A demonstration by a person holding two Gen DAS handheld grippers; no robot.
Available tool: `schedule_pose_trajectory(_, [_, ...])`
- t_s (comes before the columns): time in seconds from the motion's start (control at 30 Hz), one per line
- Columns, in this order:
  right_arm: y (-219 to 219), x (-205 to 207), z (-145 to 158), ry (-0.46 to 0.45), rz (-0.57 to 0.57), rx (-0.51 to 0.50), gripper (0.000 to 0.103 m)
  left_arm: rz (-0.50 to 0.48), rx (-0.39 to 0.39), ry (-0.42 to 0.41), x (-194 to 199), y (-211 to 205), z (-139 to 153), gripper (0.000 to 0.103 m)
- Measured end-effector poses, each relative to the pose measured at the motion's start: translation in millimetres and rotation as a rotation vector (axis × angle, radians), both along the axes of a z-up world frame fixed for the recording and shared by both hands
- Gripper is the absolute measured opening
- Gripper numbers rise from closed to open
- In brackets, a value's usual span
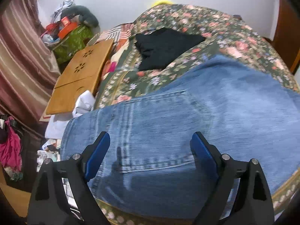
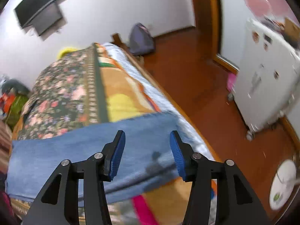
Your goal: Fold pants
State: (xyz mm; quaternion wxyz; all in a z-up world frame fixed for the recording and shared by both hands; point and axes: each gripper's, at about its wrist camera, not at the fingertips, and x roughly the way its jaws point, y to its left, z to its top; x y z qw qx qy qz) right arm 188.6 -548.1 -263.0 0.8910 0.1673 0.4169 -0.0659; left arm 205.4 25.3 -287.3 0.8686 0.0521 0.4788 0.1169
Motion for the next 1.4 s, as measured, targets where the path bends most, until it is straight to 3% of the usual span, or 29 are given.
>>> schedule_pose_trajectory(0.07, [17.6,5.3,-1.5,-0.009,0.059,0.03,0.048,-0.03,-0.015,0.003,-1.3,-8.4,-0.3,0.09])
schedule_pose_trajectory(0.2, [44.9,6.4,-35.5,0.079,0.132,0.043,0.048,-0.045,0.002,0.022,-3.6,-16.8,-11.0,0.091])
schedule_pose_trajectory(0.3, [49.2,-7.4,-61.9,0.151,0.141,0.035,0.048,-0.03,-0.049,0.022,-8.1,-10.9,-11.9,0.091])
schedule_pose_trajectory(0.37, [43.5,-23.3,-65.2,0.128,0.137,0.048,0.048,-0.025,-0.076,0.03,-10.6,-7.1,-11.9,0.091])
schedule_pose_trajectory(0.57, [7.3,-51.2,-67.5,0.136,0.057,0.138,0.049,-0.098,-0.018,0.015,-13.2,-24.6,7.1,0.09])
schedule_pose_trajectory(0.83, [-20.4,-49.7,-60.4,0.047,-0.124,0.278,0.05,-0.227,-0.087,-0.062,4.0,-74.0,43.2,0.09])
schedule_pose_trajectory(1.0, [-25.7,-37.5,-92.7,0.12,-0.202,0.297,0.051,-0.284,-0.138,-0.027,26.3,-108.5,34.2,0.09])
schedule_pose_trajectory(1.23, [-41.6,-32.3,-109.3,0.052,-0.293,0.413,0.058,-0.324,-0.165,0.057,42.2,-136.8,0.7,0.09])
schedule_pose_trajectory(1.33, [-48.1,-31.4,-107.4,0.013,-0.33,0.434,0.041,-0.315,-0.206,0.109,46.7,-140.6,-15.0,0.09])
schedule_pose_trajectory(1.4, [-49.5,-31.8,-101.9,-0.005,-0.337,0.425,0.017,-0.305,-0.213,0.121,47.8,-142.2,-21.2,0.09])
